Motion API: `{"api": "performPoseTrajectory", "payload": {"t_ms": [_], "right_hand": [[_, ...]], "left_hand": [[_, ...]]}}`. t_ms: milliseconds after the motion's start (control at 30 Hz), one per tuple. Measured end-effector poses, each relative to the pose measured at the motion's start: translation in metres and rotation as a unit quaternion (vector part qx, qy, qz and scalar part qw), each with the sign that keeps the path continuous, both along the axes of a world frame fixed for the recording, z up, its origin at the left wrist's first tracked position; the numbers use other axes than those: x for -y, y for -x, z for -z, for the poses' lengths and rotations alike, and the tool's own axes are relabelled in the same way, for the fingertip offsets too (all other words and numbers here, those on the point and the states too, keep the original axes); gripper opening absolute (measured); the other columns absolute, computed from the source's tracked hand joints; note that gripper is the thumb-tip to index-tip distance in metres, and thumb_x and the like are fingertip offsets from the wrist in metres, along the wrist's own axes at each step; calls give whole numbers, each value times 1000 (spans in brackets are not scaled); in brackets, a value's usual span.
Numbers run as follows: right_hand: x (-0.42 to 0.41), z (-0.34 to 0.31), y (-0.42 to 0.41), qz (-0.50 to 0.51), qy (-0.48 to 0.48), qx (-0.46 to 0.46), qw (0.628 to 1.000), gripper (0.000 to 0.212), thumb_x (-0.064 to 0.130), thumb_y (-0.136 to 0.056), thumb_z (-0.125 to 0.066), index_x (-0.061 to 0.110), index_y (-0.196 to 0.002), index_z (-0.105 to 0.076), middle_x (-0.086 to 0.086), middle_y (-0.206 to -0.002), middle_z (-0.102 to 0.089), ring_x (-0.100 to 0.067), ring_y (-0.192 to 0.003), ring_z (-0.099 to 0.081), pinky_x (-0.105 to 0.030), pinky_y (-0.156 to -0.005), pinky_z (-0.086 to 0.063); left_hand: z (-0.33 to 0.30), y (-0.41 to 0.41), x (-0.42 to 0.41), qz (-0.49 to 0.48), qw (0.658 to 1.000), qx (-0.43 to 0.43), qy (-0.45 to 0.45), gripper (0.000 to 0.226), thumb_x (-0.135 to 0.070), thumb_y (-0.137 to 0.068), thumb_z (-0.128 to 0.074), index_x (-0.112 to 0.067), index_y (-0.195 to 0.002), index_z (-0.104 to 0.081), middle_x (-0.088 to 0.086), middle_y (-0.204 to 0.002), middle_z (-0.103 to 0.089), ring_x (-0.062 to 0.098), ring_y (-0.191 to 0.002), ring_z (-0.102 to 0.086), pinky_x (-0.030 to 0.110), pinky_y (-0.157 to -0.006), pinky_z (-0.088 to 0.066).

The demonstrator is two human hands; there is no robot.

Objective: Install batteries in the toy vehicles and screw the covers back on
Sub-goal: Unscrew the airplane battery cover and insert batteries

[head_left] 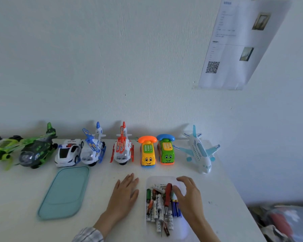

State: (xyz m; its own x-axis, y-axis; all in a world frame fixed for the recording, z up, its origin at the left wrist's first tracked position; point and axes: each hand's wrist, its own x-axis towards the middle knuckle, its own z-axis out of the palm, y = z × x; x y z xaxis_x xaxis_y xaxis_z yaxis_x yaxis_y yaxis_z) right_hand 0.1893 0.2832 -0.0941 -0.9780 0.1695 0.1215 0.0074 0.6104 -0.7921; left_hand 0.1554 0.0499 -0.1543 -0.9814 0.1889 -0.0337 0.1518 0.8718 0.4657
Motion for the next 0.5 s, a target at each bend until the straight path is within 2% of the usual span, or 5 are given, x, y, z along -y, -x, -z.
{"api": "performPoseTrajectory", "payload": {"t_ms": [67, 133, 267, 367, 500], "right_hand": [[-2, 10, -6, -9, 89, 65, 994, 32, 15, -94, -56, 21, -126, -54, 11, -123, -54, -7, -114, -49, -19, -93, -39], [5, 16, -8, -5, 171, 96, 981, 37, 9, -99, -45, 21, -134, -49, 7, -127, -54, -6, -117, -47, -14, -91, -37], [20, 23, -8, 46, 240, 87, 966, 43, 1, -100, -37, 16, -139, -45, -3, -140, -49, -14, -132, -40, -23, -104, -29], [40, 22, -9, 76, 266, 80, 958, 48, -3, -99, -36, 13, -145, -34, -8, -145, -43, -18, -133, -38, -23, -105, -26], [73, 9, -12, 89, 258, 75, 959, 42, 6, -101, -37, 12, -143, -39, -1, -122, -55, -22, -103, -54, -30, -92, -41]], "left_hand": [[-12, -1, 9, -4, 998, 40, -51, 49, -39, -98, -43, -26, -145, -36, -2, -159, -16, 10, -147, -11, 28, -117, 0], [-23, -1, 32, -49, 997, 27, -53, 47, -31, -96, -54, -26, -141, -42, 2, -158, -21, 15, -146, -14, 34, -117, -5], [-39, -6, 82, -232, 964, 74, 108, 72, -50, -92, -49, -29, -151, -13, 10, -159, -3, 34, -146, -1, 51, -115, -9], [-39, -15, 107, -317, 924, 188, 104, 93, -66, -84, -48, -29, -152, 5, 20, -157, 11, 45, -143, 5, 56, -114, -11], [-32, -29, 113, -308, 918, 207, 141, 80, -67, -91, -32, -31, -152, 6, 19, -157, 12, 45, -143, 4, 58, -113, -16]]}}
